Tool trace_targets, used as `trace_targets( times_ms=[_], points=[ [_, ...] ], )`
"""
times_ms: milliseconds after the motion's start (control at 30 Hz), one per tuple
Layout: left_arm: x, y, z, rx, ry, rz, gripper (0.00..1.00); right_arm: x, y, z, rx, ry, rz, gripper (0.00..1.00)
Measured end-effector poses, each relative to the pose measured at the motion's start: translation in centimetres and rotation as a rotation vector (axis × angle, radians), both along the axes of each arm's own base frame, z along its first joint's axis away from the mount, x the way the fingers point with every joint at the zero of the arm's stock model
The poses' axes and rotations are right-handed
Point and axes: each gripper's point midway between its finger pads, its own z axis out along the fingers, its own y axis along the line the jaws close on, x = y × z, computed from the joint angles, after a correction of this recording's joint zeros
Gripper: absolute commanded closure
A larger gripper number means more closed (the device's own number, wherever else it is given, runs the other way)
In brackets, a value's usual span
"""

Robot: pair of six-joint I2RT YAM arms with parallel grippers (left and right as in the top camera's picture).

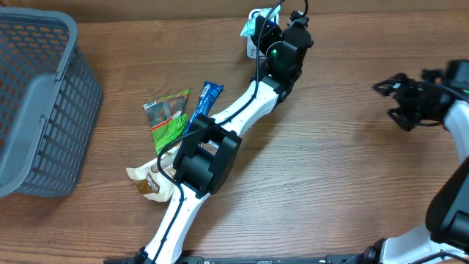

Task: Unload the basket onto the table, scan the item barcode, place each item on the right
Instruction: 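Hold the packet's barcode side against the scanner window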

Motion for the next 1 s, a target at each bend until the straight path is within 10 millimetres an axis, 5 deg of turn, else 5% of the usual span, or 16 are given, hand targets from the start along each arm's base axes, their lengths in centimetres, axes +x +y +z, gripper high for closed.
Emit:
trace_targets(
  times_ms=[200,700,1000],
  points=[
    [0.3,0.0,2.1,0.012,-0.069,0.001,0.96,-0.5,-0.8,0.4,0.038,-0.017,-0.001,0.10],
    [1.4,-2.3,0.9,0.161,-0.061,-0.140,0.96,0.6,2.7,0.8,0.014,-0.075,0.130,0.09],
    [2.1,-1.8,1.0,0.246,-0.060,-0.163,0.96,0.5,3.0,0.8,0.012,-0.072,0.144,0.09]
  ],
)
